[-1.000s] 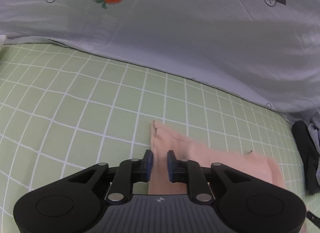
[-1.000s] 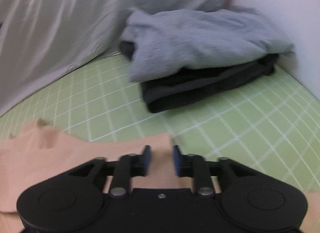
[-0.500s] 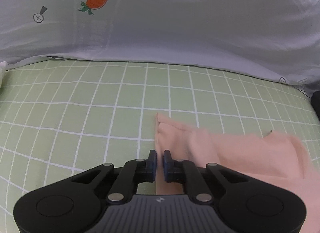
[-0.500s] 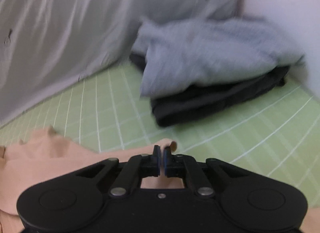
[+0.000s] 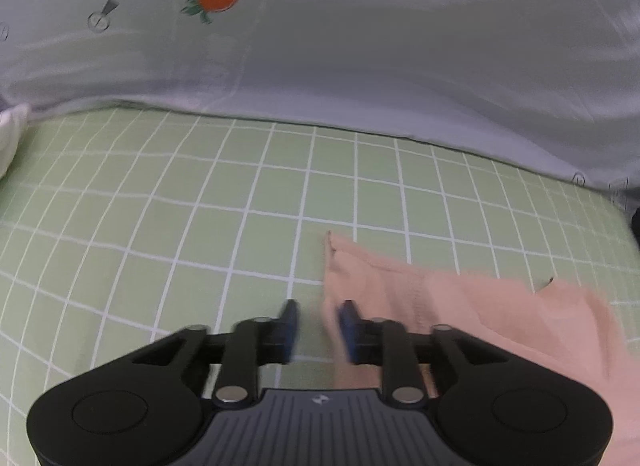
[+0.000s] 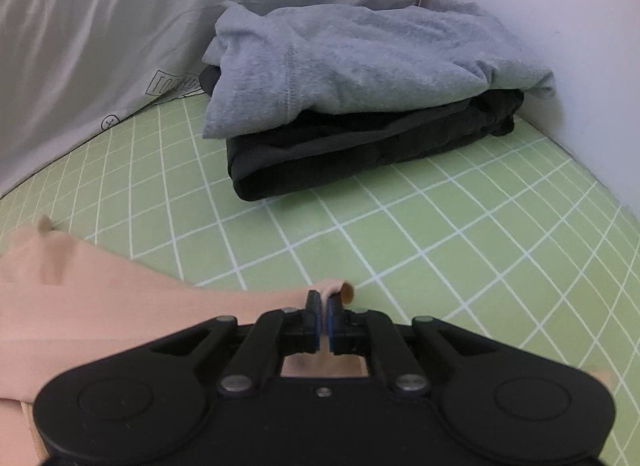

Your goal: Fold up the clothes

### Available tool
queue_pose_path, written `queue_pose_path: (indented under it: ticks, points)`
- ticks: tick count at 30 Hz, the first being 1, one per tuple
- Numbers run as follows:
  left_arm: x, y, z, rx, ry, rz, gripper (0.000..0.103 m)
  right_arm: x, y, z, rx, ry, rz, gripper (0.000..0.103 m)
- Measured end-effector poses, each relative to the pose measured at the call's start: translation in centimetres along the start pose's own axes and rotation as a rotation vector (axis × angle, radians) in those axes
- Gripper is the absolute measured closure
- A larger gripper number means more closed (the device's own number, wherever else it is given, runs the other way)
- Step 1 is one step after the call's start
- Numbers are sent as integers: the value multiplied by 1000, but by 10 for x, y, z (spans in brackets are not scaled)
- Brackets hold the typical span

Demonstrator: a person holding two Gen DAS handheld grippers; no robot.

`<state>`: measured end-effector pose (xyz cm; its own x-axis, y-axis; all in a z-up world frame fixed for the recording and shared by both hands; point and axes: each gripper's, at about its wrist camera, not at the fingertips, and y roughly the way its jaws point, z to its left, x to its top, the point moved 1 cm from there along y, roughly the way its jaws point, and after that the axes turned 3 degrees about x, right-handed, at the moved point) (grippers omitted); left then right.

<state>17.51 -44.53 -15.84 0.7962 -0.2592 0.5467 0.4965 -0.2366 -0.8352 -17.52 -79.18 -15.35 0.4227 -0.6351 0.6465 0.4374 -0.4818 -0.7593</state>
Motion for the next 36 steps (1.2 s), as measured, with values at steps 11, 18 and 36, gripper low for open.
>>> queue_pose_path:
  ticks: [11, 18, 36]
  points:
    - [-39, -49, -18, -63, 58, 30, 18, -7, -4, -4, -6, 37, 21, 17]
    - [-91, -50, -33, -4, 219, 89, 18, -16, 1, 17, -1, -91, 30, 0]
    - [-106, -42, -22, 8, 166, 82, 0, -12, -10, 9, 80, -51, -7, 89]
